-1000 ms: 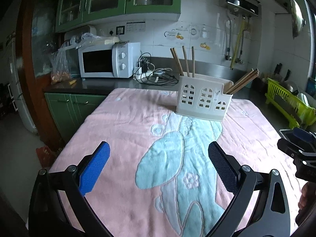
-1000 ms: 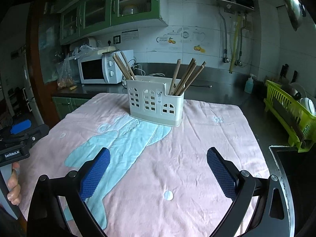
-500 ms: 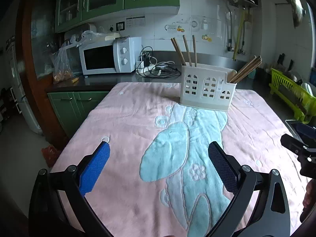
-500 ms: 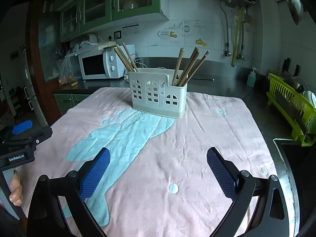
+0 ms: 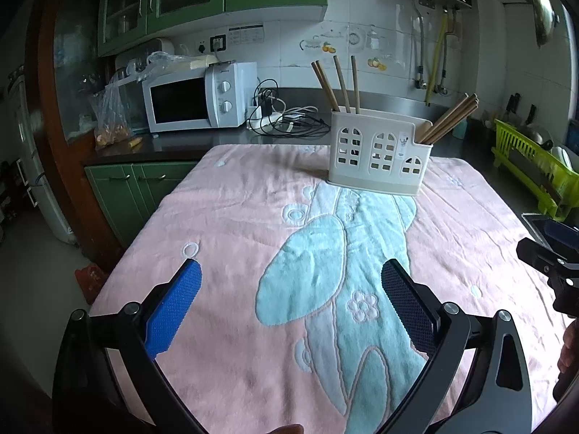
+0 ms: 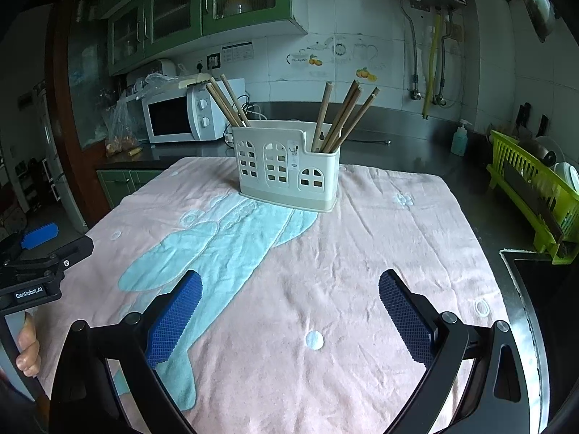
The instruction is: Organize utensils
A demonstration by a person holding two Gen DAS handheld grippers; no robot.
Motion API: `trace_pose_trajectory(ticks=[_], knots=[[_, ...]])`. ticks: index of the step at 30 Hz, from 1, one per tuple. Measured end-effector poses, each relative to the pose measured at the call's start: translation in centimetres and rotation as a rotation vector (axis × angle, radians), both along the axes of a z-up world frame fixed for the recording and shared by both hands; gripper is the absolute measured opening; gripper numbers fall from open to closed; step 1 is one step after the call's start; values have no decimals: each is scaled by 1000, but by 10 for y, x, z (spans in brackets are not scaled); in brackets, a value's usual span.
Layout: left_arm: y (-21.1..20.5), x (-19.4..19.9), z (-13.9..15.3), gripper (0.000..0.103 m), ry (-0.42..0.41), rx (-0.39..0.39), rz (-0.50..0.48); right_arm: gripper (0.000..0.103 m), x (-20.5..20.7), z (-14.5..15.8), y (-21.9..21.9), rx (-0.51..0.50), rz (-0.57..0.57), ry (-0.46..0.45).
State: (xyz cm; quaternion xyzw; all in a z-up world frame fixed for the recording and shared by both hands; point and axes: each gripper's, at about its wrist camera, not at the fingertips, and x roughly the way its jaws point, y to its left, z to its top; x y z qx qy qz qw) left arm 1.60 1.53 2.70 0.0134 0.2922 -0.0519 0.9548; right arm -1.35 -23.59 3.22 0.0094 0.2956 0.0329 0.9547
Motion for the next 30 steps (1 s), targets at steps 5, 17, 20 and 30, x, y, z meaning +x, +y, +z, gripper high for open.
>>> trace_pose_trajectory(ticks=[5,17,20,30], knots=[[0,-1,-3,98,6,-3,-2,95,-1,-4,-1,4,1,6],[-3,-2,-6,98,12,1,-20,95,-1,-6,-1,8,6,16],[-5,-2,-6,98,15,0,-25,95,-1,-7,-1,8,6,17],[-7,-3,-8,98,22,0,-40,95,-1,-7,-1,9,7,16]])
